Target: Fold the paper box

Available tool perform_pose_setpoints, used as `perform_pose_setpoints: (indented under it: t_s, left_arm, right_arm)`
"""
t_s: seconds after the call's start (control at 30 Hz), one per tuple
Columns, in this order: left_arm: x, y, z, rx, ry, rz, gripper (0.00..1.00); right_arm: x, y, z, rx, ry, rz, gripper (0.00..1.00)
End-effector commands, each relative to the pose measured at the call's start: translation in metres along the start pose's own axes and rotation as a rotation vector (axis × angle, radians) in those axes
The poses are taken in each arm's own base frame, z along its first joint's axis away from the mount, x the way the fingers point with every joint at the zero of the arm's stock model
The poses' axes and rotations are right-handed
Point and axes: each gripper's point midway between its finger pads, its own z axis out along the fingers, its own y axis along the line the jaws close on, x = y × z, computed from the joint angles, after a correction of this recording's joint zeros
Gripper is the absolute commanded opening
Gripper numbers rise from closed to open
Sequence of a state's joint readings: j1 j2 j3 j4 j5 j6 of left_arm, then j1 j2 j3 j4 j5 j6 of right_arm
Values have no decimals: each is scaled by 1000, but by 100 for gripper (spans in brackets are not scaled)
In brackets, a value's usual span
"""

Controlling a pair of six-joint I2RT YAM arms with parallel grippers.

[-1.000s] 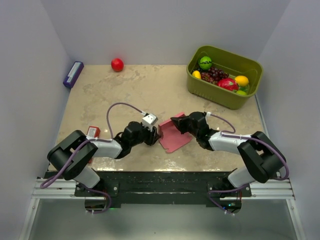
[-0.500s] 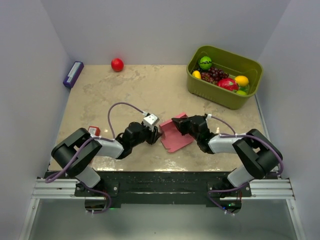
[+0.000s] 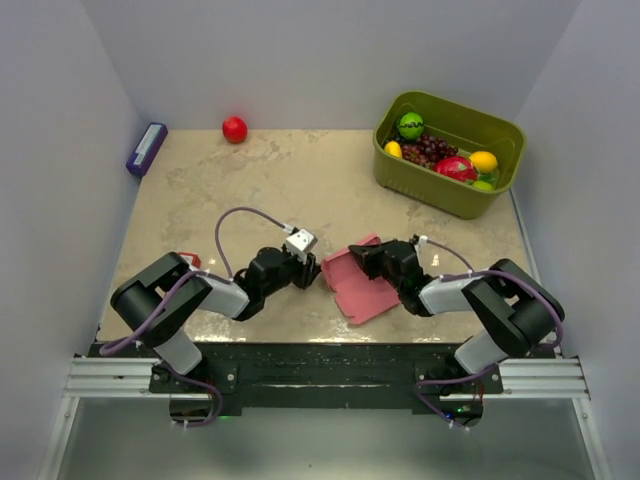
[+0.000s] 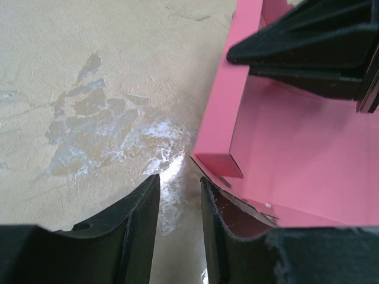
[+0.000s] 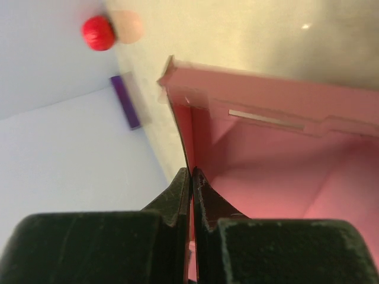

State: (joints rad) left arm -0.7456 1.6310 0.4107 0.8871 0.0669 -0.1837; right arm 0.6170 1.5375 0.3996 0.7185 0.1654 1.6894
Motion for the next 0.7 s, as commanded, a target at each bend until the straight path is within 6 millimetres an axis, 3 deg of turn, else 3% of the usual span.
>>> perform_pose_setpoints:
  t_s: [0.0,0.13,0.27,0.3,0.37,0.43,0.47,0.5,0.57,0.63,0.67]
  left_arm:
    - [-22,-3,2,-7,-110,-8,38]
    - [-21,-13,-1,21,-113,-16,38]
    - [-19,-14,-6,12,-107,-69,39]
    - [-27,-14,-11,7,-131,-86,39]
    - [-25,-8,-22,-33,-129,-148,45]
    - [-49,-6,-33,-45,-175,-177,53]
    - [-44,-3,-37,-64,-139,-177,56]
    - [-66,-4,-46,-61,-189,-175,59]
    - [-66,6,-56,-100,-160,-185,66]
    - [-84,15,-71,-109,-209,-191,70]
    - [-80,18,-75,-113,-189,-189,71]
  right_arm:
    - [-12,-76,-9,212,-40,-93,0]
    - [-12,-75,-10,198,-39,-87,0]
    - [-8,-59,-9,153,-24,-82,0]
    - [-7,-55,-9,144,-21,-81,0]
    - [-4,-40,-11,107,-10,-84,0]
    - [-2,-16,-15,54,-8,-91,0]
    - [-4,-12,-16,52,-15,-97,0]
    - [-2,3,-17,17,-14,-102,0]
    - [-2,25,-22,-31,-21,-115,0]
    - [-3,43,-22,-77,-36,-131,0]
    - [-3,52,-22,-110,-38,-132,0]
